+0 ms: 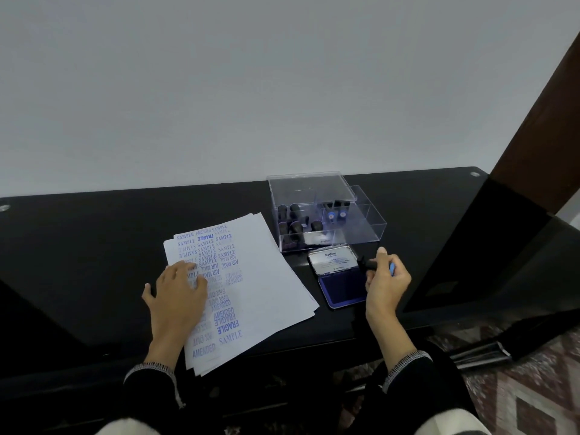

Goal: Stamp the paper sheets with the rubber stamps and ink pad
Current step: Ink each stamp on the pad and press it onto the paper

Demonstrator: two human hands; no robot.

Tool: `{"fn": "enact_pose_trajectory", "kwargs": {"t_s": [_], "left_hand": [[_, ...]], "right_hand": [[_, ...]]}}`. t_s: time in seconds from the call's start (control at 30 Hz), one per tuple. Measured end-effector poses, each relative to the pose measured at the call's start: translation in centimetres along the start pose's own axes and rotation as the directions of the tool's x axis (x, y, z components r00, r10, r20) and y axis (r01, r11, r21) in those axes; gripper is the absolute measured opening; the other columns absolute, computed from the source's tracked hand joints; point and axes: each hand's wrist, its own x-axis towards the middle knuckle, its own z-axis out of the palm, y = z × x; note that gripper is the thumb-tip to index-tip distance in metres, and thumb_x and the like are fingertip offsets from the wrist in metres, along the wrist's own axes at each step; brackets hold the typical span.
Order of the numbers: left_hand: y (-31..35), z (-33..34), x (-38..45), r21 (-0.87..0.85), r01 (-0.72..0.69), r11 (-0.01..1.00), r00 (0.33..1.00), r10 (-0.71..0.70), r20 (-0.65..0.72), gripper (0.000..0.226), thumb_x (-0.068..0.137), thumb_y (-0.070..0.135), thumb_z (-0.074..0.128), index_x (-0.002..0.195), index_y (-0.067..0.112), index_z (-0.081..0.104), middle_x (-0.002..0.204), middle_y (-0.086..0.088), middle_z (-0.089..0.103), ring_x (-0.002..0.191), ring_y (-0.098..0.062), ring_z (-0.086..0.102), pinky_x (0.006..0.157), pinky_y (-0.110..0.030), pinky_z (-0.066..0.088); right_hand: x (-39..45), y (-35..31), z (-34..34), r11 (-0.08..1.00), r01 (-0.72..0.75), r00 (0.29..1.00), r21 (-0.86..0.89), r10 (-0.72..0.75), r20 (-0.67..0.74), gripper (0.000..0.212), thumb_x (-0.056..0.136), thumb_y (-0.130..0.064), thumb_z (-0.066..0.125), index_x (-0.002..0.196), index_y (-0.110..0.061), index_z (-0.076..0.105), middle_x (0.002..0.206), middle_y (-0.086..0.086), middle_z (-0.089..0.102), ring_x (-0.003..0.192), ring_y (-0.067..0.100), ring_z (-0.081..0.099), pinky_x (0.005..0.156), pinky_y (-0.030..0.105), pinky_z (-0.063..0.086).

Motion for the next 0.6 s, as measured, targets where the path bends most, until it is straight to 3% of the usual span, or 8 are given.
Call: {"fn": "enact_pose_trajectory", "kwargs": {"t_s": [0.1,0.27,0.37,0.5,0.6], "left_hand": [[0.0,0.0,0.0,0.002,-0.003,1.0,1.0,0.003,-0.002,0.032,0.095,0.033,0.047,0.125,0.022,0.053,0.139,0.002,0.046,0.134,-0.021,0.037,0.115,-0.056,0.007],[0.0,0.0,0.0,0.003,-0.007,1.0,1.0,0.007,0.004,0.032,0.095,0.033,0.048,0.124,0.022,0.054,0.138,0.001,0.048,0.133,-0.022,0.038,0.114,-0.057,0.008],[0.0,0.0,-0.1,0.001,-0.009,1.0,1.0,0.009,0.0,0.032,0.095,0.033,0.048,0.124,0.022,0.054,0.137,0.001,0.048,0.133,-0.022,0.038,0.114,-0.057,0.008],[0.0,0.1,0.0,-0.004,-0.01,1.0,1.0,0.01,-0.002,0.031,0.095,0.034,0.046,0.123,0.023,0.053,0.136,0.002,0.048,0.133,-0.021,0.038,0.114,-0.057,0.008],[-0.1,0.1,0.0,-0.006,-0.008,1.0,1.0,0.008,-0.003,0.031,0.095,0.033,0.047,0.123,0.023,0.053,0.136,0.002,0.048,0.132,-0.022,0.038,0.115,-0.056,0.008]], "right_hand": [[0.4,-1.3,-1.0,0.98,0.057,0.99,-0.188,-0.031,0.136,0.053,0.095,-0.032,0.055,0.064,0.007,0.037,0.057,0.012,0.044,0.047,0.018,0.037,0.042,0.023,0.034],[1.2,-2.7,-2.2,0.779,0.267,0.924,-0.567,-0.04,0.38,0.041,0.089,-0.015,0.053,0.054,-0.009,0.032,0.052,0.004,0.033,0.051,0.013,0.03,0.047,0.025,0.025],[1.4,-2.5,-1.9,0.656,0.345,0.892,-0.671,-0.006,0.452,0.041,0.088,-0.016,0.051,0.054,-0.015,0.029,0.05,-0.001,0.032,0.049,0.013,0.029,0.048,0.029,0.025],[1.1,-2.3,-1.6,0.475,0.448,0.856,-0.757,0.017,0.517,0.03,0.09,-0.021,0.048,0.061,-0.015,0.046,0.056,0.003,0.05,0.053,0.023,0.047,0.05,0.03,0.033],[0.4,-2.3,-1.2,0.328,0.529,0.829,-0.783,0.001,0.56,0.024,0.092,-0.022,0.046,0.068,-0.017,0.048,0.061,0.004,0.053,0.059,0.027,0.049,0.054,0.031,0.034]]}}
